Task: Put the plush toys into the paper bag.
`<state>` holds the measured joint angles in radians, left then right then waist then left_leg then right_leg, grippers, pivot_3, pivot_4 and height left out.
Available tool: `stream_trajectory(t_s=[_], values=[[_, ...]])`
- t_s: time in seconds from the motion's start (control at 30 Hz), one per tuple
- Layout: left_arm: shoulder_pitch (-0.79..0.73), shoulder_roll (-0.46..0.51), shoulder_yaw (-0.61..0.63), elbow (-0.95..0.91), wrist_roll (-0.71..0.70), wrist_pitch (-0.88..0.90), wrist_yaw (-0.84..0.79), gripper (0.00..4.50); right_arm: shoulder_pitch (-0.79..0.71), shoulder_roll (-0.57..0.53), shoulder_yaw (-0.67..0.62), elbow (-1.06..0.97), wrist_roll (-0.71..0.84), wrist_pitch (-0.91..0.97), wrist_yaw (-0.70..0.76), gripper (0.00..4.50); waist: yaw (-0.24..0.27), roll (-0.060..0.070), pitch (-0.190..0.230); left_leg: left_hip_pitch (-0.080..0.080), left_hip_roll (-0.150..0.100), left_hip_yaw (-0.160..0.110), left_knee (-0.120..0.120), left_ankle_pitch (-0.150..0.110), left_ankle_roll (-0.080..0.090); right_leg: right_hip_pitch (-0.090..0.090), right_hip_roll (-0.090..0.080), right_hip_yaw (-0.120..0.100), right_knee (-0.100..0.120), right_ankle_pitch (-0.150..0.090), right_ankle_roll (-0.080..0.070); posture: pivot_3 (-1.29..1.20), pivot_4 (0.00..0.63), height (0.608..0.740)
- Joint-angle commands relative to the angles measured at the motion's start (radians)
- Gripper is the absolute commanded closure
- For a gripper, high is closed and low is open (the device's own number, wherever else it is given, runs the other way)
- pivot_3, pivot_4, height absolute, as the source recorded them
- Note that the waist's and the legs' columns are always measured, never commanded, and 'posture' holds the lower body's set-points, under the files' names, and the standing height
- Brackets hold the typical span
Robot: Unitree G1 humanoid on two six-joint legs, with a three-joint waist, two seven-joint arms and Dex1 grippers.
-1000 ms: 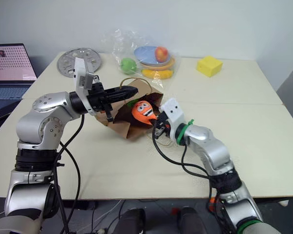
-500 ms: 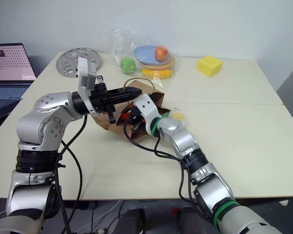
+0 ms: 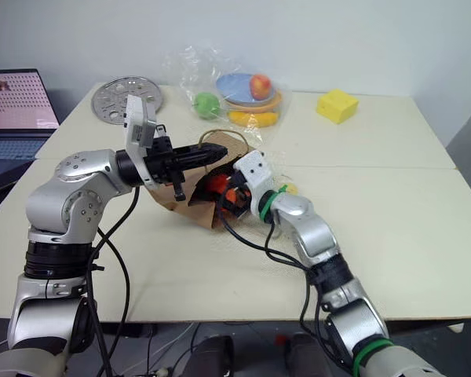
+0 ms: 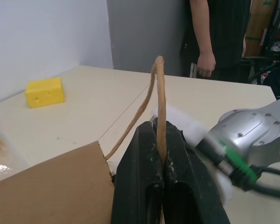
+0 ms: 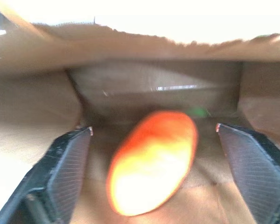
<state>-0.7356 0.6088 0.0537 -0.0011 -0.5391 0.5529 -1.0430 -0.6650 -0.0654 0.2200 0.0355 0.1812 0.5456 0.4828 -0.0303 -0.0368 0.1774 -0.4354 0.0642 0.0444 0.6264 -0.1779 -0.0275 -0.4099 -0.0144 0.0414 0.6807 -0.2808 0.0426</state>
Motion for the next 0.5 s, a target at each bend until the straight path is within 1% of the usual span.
stream_trajectory(t_s=[0.03, 0.13, 0.2, 0.23, 0.33, 0.43, 0.5], values=[[0.005, 0.035, 0.030, -0.006, 0.001, -0.024, -0.014, 4.50, 0.062, -0.047, -0.078, -0.248, 0.049, 0.085, -0.026, 0.03, 0.000, 0.000, 0.000, 0.000, 0.000, 0.000, 0.000, 0.000, 0.000, 0.000, 0.000, 0.000, 0.000, 0.000, 0.000, 0.00, 0.150, 0.740], [0.016, 0.061, 0.038, 0.009, 0.007, -0.035, -0.027, 4.50, 0.130, -0.095, -0.127, -0.364, 0.055, 0.142, -0.062, 0.03, 0.000, 0.000, 0.000, 0.000, 0.000, 0.000, 0.000, 0.000, 0.000, 0.000, 0.000, 0.000, 0.000, 0.000, 0.000, 0.00, 0.150, 0.740], [0.022, 0.083, 0.047, 0.017, 0.007, -0.038, -0.038, 4.50, 0.170, -0.129, -0.137, -0.398, 0.033, 0.160, -0.086, 0.03, 0.000, 0.000, 0.000, 0.000, 0.000, 0.000, 0.000, 0.000, 0.000, 0.000, 0.000, 0.000, 0.000, 0.000, 0.000, 0.00, 0.150, 0.740], [0.023, 0.096, 0.050, 0.022, 0.008, -0.039, -0.045, 4.50, 0.192, -0.140, -0.151, -0.395, 0.022, 0.167, -0.106, 0.03, 0.000, 0.000, 0.000, 0.000, 0.000, 0.000, 0.001, 0.000, 0.000, 0.000, 0.000, 0.000, 0.000, 0.000, 0.000, 0.00, 0.150, 0.740], [0.018, 0.120, 0.056, 0.036, 0.005, -0.040, -0.060, 4.50, 0.242, -0.168, -0.139, -0.344, -0.027, 0.148, -0.150, 0.03, -0.001, 0.000, 0.000, 0.001, 0.000, 0.002, 0.001, 0.000, 0.000, 0.000, 0.000, 0.001, 0.000, 0.000, -0.001, 0.00, 0.150, 0.740], [0.007, 0.124, 0.051, 0.043, 0.008, -0.044, -0.065, 4.50, 0.253, -0.146, -0.123, -0.298, -0.027, 0.140, -0.161, 0.03, -0.002, 0.000, 0.000, 0.001, 0.000, 0.003, 0.001, 0.000, 0.000, 0.000, 0.000, 0.002, 0.000, -0.001, -0.001, 0.00, 0.150, 0.740], [-0.003, 0.124, 0.049, 0.047, 0.009, -0.043, -0.066, 4.50, 0.256, -0.079, -0.148, -0.243, 0.009, 0.147, -0.188, 0.03, -0.002, 0.000, 0.000, 0.001, 0.000, 0.003, 0.001, 0.000, 0.000, 0.000, 0.000, 0.003, 0.000, -0.001, -0.001, 0.00, 0.150, 0.740]])
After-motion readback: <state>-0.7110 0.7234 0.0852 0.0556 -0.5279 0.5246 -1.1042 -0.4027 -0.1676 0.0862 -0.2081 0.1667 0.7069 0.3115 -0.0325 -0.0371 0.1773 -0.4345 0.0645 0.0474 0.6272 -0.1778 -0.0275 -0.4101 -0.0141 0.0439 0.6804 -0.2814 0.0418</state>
